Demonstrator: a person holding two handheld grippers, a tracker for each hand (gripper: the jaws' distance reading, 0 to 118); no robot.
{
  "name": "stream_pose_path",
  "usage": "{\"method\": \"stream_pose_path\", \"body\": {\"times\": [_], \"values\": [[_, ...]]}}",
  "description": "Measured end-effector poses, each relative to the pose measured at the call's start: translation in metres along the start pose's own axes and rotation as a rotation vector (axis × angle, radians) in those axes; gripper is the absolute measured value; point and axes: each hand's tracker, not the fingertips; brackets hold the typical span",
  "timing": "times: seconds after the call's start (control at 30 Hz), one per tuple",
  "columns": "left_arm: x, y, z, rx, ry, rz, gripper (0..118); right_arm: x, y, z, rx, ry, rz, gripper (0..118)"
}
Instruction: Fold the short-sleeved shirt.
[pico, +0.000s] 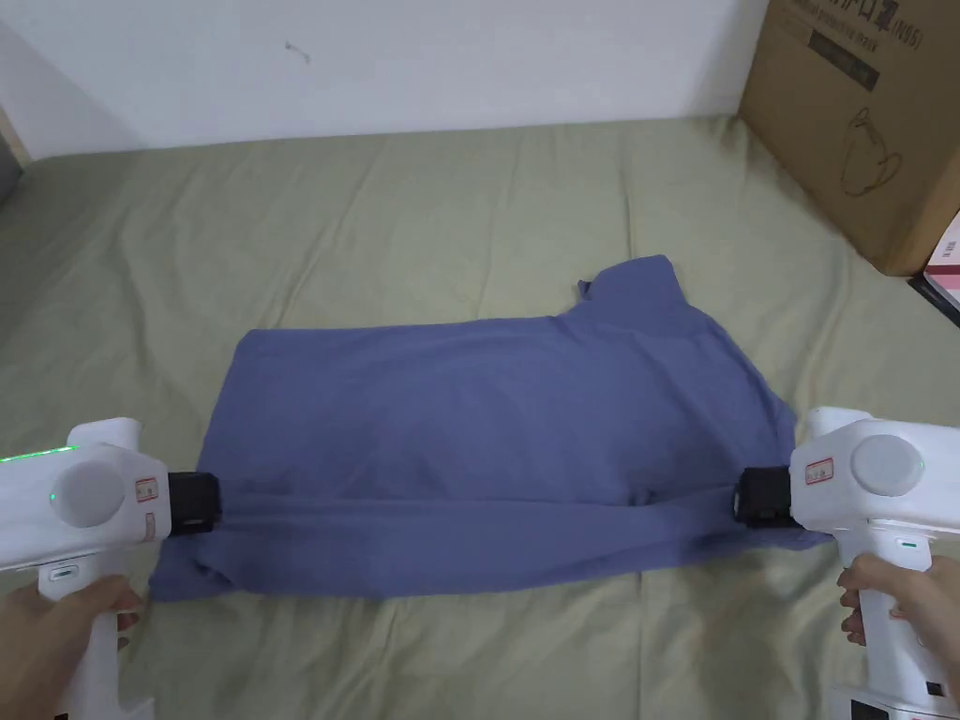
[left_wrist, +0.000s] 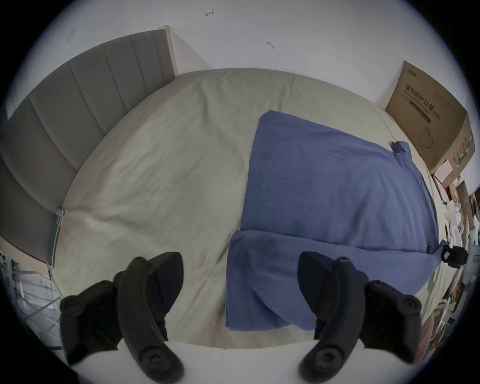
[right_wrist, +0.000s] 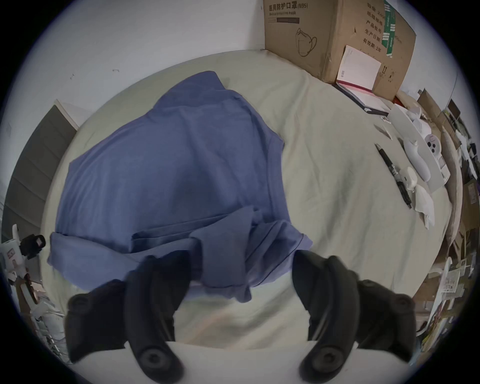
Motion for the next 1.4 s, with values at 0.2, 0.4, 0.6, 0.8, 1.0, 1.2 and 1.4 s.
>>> {"method": "stream_pose_path", "body": {"times": [0.2, 0.4, 0.6, 0.8, 1.0, 1.2, 1.4], "values": [[-0.019, -0.025, 0.029, 0.036, -0.042, 0.016, 34, 0.017, -0.021, 0.034, 0.062, 0.046, -0.036, 39], [-0.028, -0.068, 0.048, 0.046, -0.074, 0.031, 0, 0.021, -0.059, 0.054, 0.086, 0.067, -0.046, 4], [-0.026, -0.06, 0.022, 0.019, -0.087, 0.037, 28, 0.013, -0.072, 0.039, 0.05, 0.053, -0.041, 4], [-0.012, -0.051, -0.025, -0.076, -0.136, 0.098, 56, 0.016, -0.076, 0.034, 0.024, 0.075, -0.081, 4], [0.002, -0.052, -0.019, -0.025, -0.012, 0.024, 4, 0.027, -0.076, 0.035, 0.022, 0.061, -0.098, 4], [0.004, -0.048, -0.011, -0.051, -0.063, -0.009, 4, 0.039, -0.053, 0.031, 0.06, 0.055, -0.125, 71], [-0.001, -0.043, 0.002, -0.031, -0.081, 0.004, 4, 0.036, -0.014, -0.015, 0.022, 0.015, -0.092, 70]]}}
